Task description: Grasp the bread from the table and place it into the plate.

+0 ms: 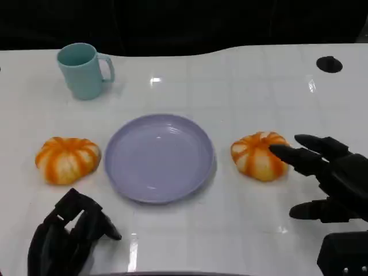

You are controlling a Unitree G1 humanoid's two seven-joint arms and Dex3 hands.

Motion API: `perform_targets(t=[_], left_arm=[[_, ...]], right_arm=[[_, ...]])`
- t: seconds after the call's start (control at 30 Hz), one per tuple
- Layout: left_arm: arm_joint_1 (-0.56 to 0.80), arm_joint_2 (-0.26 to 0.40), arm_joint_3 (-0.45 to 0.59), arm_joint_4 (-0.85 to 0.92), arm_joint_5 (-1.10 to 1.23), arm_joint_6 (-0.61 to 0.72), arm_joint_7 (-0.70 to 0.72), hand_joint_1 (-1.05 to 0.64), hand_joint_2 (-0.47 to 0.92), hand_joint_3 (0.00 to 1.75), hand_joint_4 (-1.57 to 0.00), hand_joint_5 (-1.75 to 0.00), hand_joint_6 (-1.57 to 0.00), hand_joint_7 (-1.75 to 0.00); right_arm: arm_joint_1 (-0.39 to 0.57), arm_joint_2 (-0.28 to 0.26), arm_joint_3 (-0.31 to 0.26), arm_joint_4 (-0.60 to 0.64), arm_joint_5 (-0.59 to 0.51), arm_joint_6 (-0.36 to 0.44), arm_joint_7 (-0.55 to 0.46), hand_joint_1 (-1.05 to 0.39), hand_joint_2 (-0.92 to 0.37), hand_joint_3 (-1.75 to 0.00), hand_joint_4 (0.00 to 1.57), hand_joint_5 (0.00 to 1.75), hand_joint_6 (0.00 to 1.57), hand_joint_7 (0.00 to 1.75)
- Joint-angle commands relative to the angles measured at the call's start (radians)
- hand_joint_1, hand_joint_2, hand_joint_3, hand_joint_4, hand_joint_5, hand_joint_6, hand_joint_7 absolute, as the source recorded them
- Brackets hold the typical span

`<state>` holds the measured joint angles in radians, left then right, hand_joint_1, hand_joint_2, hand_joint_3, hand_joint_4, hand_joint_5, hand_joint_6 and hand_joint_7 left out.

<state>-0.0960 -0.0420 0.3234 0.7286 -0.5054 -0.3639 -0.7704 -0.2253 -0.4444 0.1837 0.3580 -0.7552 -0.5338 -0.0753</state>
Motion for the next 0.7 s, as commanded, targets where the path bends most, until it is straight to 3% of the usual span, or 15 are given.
perform_targets(t=[0.03,0.43,0.7], left_arm=[[-0.005,0.009,0.003,0.007,0.013,-0.021,0.016,-0.58,0.92,0.25,-0.63,-1.75,-0.5,-1.54],[-0.014,0.008,0.006,0.023,0.006,-0.027,0.0,-0.59,0.92,0.24,-0.63,-1.75,-0.51,-1.52],[-0.011,0.008,0.005,0.019,0.007,-0.025,0.004,-0.59,0.92,0.24,-0.63,-1.75,-0.53,-1.49]], right_arm=[[-0.061,-0.02,0.054,0.041,-0.08,0.058,-0.07,-0.53,-0.87,0.0,0.0,0.19,0.2,0.0],[-0.226,0.004,0.203,0.251,-0.171,0.147,-0.2,-0.51,-0.87,0.0,0.0,0.24,0.19,0.0],[-0.319,0.045,0.291,0.424,-0.188,0.166,-0.295,-0.5,-0.82,0.0,0.0,0.39,0.23,0.01]])
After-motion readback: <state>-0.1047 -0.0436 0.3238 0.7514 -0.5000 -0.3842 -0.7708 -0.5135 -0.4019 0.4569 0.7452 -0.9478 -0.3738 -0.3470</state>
